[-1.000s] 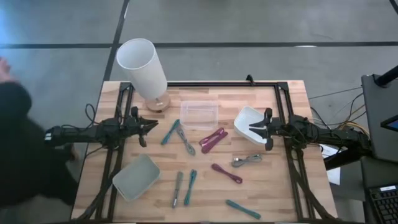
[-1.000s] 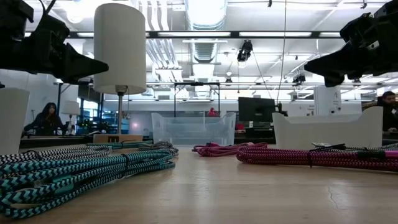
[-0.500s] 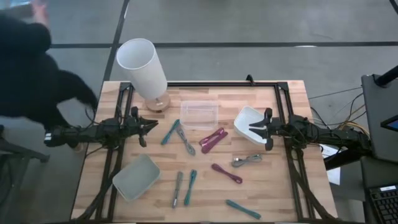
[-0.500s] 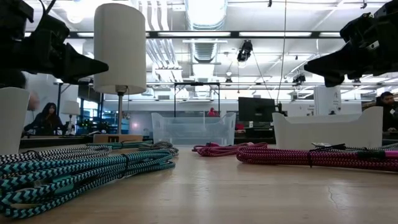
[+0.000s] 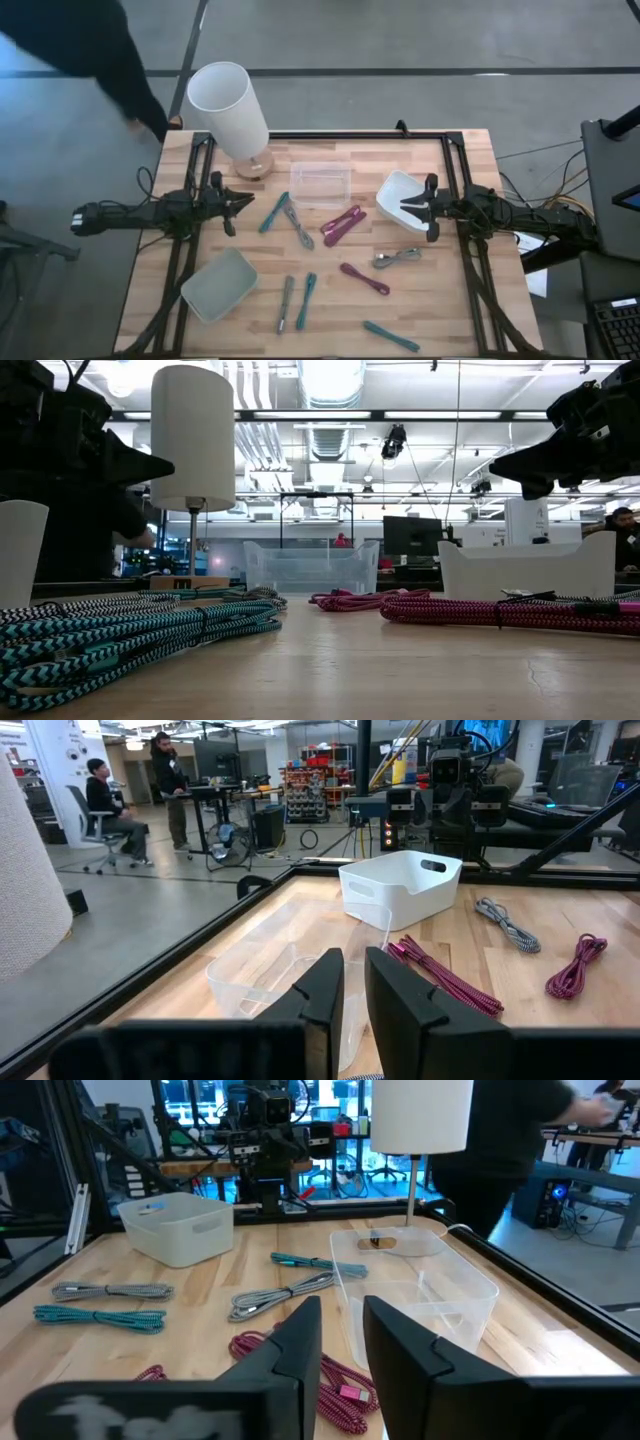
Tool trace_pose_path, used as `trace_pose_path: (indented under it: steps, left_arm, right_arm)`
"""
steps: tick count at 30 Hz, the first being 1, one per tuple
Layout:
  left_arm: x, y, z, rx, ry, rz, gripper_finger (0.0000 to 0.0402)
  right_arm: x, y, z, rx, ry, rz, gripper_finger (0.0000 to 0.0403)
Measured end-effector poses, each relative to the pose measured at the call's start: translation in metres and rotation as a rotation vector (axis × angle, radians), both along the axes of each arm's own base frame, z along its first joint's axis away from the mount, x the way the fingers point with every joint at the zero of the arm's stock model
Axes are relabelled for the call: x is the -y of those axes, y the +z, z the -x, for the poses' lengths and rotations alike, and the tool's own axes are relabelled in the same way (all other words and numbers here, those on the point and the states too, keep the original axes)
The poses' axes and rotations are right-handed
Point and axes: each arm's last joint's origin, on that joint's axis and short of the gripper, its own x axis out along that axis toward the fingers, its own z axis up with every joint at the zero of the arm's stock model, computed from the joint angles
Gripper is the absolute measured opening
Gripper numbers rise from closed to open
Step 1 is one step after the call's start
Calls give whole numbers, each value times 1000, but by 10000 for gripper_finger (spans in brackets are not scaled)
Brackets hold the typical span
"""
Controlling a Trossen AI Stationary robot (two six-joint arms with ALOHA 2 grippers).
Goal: Pick & Place USB Port
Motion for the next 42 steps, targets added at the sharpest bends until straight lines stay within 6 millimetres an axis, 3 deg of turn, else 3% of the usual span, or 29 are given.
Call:
trace_pose_path:
  steps: [20, 35, 42]
  left_arm:
    - [0, 0, 0, 0, 0, 0, 53]
    - [0, 0, 0, 0, 0, 0, 53]
    - [0, 0, 0, -1, 0, 0, 53]
  right_arm:
    - [0, 0, 0, 0, 0, 1, 89]
    - [0, 0, 0, 0, 0, 0, 68]
    - [0, 0, 0, 0, 0, 1, 77]
